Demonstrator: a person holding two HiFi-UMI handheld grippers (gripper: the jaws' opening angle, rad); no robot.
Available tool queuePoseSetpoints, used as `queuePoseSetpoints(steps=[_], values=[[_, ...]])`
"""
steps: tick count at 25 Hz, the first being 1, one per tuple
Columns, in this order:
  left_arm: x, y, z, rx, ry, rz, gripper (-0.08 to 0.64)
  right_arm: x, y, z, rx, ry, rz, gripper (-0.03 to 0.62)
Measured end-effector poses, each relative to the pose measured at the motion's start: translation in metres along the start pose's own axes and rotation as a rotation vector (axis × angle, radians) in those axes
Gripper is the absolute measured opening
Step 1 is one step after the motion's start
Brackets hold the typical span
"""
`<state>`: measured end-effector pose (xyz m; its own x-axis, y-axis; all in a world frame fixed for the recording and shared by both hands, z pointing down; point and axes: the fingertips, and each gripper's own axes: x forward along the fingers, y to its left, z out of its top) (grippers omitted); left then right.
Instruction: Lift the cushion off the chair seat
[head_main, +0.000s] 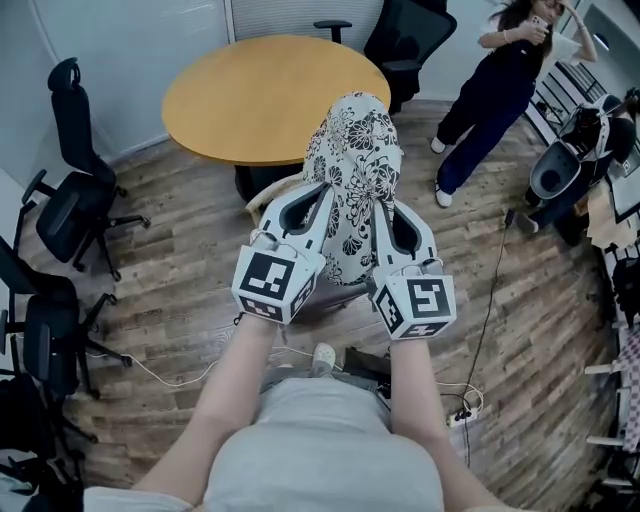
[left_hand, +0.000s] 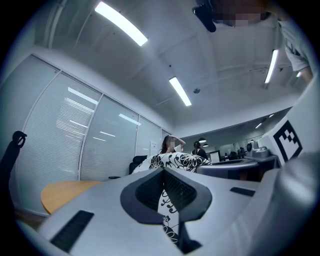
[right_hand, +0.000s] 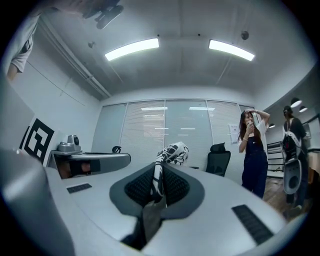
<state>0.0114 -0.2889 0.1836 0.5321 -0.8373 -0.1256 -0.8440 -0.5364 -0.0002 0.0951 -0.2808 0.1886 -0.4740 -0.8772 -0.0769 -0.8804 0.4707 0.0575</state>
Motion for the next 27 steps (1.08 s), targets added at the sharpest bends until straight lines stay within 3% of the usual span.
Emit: queuePoseSetpoints(steps=[27], values=[[-0.013, 0.003, 0.024, 0.037, -0.055, -0.008, 0.005, -0.002, 0.022, 0.029, -0.083, -0.058, 0.004, 0.04]])
